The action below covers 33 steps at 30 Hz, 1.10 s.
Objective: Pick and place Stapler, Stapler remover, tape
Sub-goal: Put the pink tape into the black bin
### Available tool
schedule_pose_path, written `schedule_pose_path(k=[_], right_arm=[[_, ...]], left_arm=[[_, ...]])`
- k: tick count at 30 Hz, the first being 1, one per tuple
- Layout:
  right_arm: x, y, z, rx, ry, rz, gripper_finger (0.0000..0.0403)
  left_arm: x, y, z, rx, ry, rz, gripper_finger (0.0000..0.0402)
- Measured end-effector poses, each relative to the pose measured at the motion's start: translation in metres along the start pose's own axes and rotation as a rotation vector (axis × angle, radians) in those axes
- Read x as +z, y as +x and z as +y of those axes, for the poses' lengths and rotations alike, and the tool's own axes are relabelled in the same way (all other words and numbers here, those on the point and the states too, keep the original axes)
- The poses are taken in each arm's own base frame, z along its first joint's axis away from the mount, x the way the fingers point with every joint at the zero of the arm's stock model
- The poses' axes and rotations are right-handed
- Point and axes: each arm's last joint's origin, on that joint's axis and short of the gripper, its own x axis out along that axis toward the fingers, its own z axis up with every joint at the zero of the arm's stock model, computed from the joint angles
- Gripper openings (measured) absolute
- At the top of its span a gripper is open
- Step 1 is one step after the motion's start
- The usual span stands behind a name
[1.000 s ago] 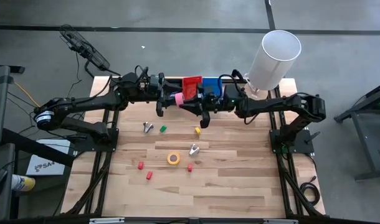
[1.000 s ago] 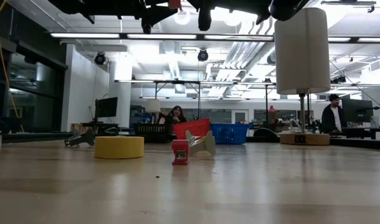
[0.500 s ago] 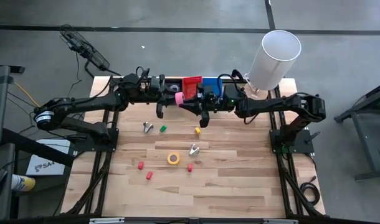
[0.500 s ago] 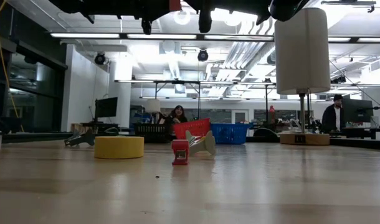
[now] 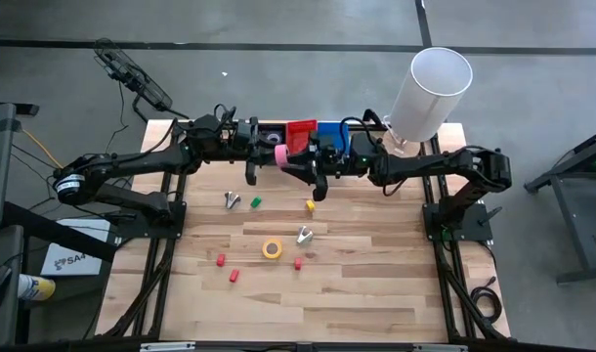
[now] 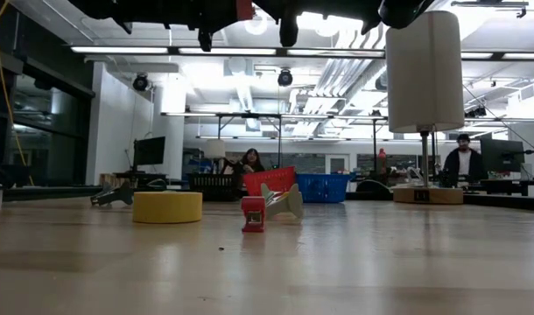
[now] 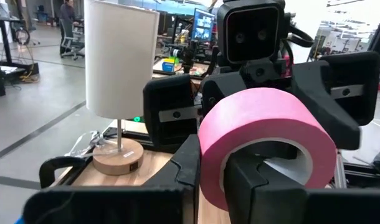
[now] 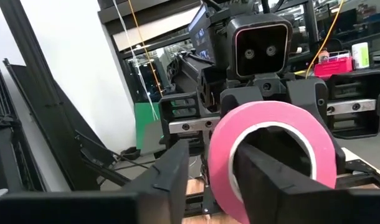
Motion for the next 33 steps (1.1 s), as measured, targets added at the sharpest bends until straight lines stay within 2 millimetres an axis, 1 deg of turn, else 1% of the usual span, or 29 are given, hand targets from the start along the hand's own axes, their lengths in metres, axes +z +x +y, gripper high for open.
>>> schedule_pose_path(k=[3, 6, 10, 15, 20, 23, 26, 29, 33], right_arm=[[0.004, -0.002, 0.001, -0.003, 0.000, -0.003, 0.0145], [0.011, -0.007, 0.002, -0.013, 0.000, 0.002, 0.0158], [0.027, -0.019, 0.003, -0.040, -0.007, 0.024, 0.0160], [0.043, -0.035, 0.003, -0.084, -0.008, 0.053, 0.0153], [0.057, -0.052, 0.004, -0.156, -0.071, 0.081, 0.0148], [0.059, -0.061, 0.001, -0.257, -0.078, 0.131, 0.0149], [0.061, -0.071, 0.000, -0.358, -0.077, 0.164, 0.0149], [0.064, -0.080, -0.001, -0.464, -0.021, 0.175, 0.0149], [0.062, -0.089, -0.004, -0.589, 0.040, 0.204, 0.0149]], left_arm=[[0.000, 0.000, 0.001, 0.022, 0.000, -0.005, 0.0034], [0.002, -0.002, 0.003, 0.045, 0.003, -0.013, 0.0034], [0.003, -0.011, 0.014, 0.135, -0.017, 0.018, 0.0033], [-0.003, -0.025, 0.033, 0.273, -0.096, 0.105, 0.0033], [-0.019, -0.036, 0.056, 0.397, -0.221, 0.247, 0.0033], [-0.031, -0.039, 0.065, 0.449, -0.268, 0.336, 0.0033], [-0.040, -0.039, 0.074, 0.510, -0.301, 0.379, 0.0033], [-0.052, -0.041, 0.085, 0.595, -0.404, 0.425, 0.0033], [-0.066, -0.038, 0.098, 0.644, -0.490, 0.449, 0.0033]])
